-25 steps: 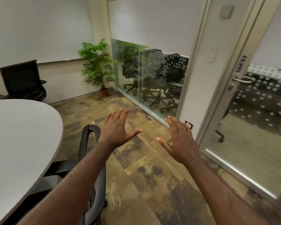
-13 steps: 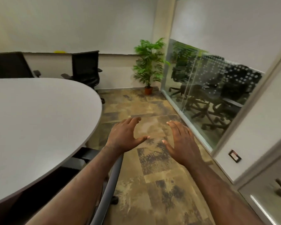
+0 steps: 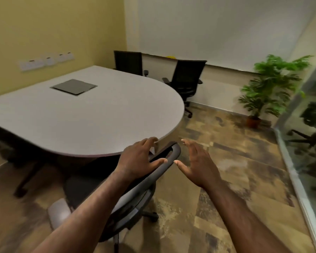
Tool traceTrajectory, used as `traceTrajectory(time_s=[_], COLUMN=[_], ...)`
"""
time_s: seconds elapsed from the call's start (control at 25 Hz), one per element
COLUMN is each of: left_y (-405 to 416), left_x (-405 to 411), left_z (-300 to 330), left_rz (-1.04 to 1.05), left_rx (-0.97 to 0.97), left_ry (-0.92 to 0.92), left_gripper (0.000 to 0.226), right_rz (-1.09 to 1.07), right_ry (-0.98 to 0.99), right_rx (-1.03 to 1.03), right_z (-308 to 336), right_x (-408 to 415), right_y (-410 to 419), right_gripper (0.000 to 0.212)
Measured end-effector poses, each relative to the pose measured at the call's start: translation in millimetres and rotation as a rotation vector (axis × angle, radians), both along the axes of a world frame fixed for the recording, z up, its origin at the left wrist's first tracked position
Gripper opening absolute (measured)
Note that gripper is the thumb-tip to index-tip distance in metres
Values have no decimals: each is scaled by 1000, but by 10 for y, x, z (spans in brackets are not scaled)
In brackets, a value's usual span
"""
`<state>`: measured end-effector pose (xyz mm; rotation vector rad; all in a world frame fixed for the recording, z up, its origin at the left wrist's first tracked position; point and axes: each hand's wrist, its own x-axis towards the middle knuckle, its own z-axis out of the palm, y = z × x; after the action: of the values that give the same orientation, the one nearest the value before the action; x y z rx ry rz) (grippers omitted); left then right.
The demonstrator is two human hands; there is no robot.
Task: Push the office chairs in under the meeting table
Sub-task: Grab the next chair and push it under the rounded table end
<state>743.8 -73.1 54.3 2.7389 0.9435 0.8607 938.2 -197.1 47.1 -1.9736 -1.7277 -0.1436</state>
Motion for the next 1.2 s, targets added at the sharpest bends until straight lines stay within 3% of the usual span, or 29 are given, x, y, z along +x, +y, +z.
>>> traceTrajectory(time_s=[0.28, 0.44, 0.76, 1.0, 1.2], left_y=[-615, -804, -863, -638, -326], left_x=[-480, -724, -895, -1090, -1397], left_z=[-355, -563, -727, -672, -668], left_rz=[302, 447, 595, 620, 619], left_rx=[-108, -166, -182, -245, -225], left_ry=[93, 155, 364, 511, 588], left_gripper=[72, 70, 59, 20, 16], right_rz=[322, 413, 519, 441, 420], right_ry=[60, -72, -351, -413, -436], right_rx=[-167, -243, -260, -456, -476], right_z=[-240, -393, -587, -514, -549], right_x=[-36, -84, -105, -43, -280], right_y=[163, 342, 700, 1015, 1126], right_gripper=[82, 85, 61, 10, 12])
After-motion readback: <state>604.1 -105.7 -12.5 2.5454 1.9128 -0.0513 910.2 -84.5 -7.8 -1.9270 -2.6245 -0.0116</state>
